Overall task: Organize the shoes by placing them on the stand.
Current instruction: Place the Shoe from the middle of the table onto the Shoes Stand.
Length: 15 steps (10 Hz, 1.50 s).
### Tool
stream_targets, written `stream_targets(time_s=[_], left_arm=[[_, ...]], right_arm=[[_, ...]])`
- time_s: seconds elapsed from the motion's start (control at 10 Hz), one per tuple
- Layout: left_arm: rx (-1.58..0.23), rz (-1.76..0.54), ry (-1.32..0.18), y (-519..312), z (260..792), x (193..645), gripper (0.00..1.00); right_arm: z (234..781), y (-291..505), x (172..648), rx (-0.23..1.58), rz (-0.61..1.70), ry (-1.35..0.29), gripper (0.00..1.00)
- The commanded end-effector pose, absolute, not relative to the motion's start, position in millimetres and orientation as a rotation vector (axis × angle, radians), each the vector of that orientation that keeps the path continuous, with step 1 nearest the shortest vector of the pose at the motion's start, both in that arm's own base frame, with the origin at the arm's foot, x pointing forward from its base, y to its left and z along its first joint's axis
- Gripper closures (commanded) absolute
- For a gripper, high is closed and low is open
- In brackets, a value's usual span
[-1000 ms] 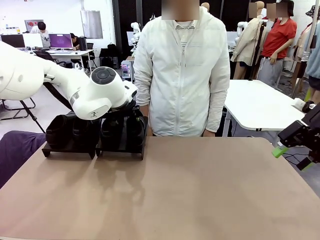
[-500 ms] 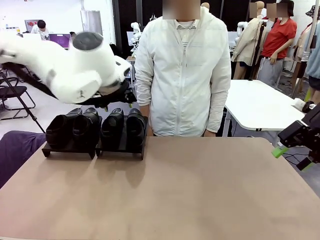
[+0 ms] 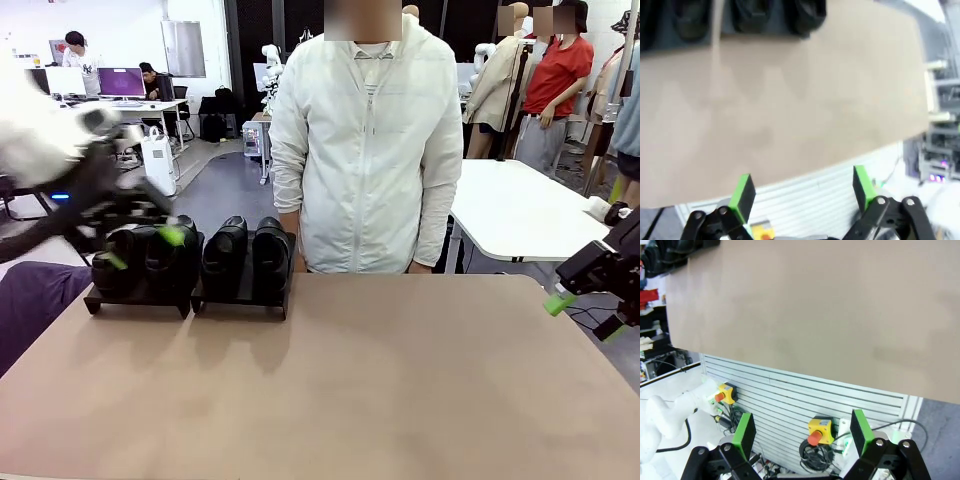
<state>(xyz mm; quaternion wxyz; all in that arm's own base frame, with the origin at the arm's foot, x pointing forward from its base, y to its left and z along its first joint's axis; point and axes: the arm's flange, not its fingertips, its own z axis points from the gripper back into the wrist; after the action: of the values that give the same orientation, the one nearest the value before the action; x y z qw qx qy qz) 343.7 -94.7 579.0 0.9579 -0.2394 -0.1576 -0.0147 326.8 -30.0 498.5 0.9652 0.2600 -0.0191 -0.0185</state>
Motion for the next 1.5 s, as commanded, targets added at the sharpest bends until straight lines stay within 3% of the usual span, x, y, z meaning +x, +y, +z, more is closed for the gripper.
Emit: stream_targets(time_s=[0.0, 0.2, 0.4, 0.5, 0.6, 1.4], left_arm=[[-0.662, 0.031, -0.224, -12.2, 576.3, 322.2, 0.0], [-0.806, 0.089, -0.221, 15.8, 521.0, 286.4, 0.0], [-0.691, 0.028, 0.0, 0.3, 459.6, 299.5, 0.0], [-0.693, 0.0, -0.009, -8.7, 439.6, 318.9, 0.0], [-0.774, 0.09, -0.1, 25.8, 490.7, 286.7, 0.0], [-0.774, 0.09, -0.1, 25.8, 490.7, 286.7, 0.0]], right_arm=[[500.7, -31.8, 328.0, 0.551, -0.017, -0.047, 0.0], [500.7, -31.8, 328.0, 0.551, -0.017, -0.047, 0.0], [500.7, -31.8, 328.0, 0.551, -0.017, -0.047, 0.0], [500.7, -31.8, 328.0, 0.551, -0.017, -0.047, 0.0], [500.7, -31.8, 328.0, 0.551, -0.017, -0.047, 0.0], [500.7, -31.8, 328.0, 0.551, -0.017, -0.047, 0.0]])
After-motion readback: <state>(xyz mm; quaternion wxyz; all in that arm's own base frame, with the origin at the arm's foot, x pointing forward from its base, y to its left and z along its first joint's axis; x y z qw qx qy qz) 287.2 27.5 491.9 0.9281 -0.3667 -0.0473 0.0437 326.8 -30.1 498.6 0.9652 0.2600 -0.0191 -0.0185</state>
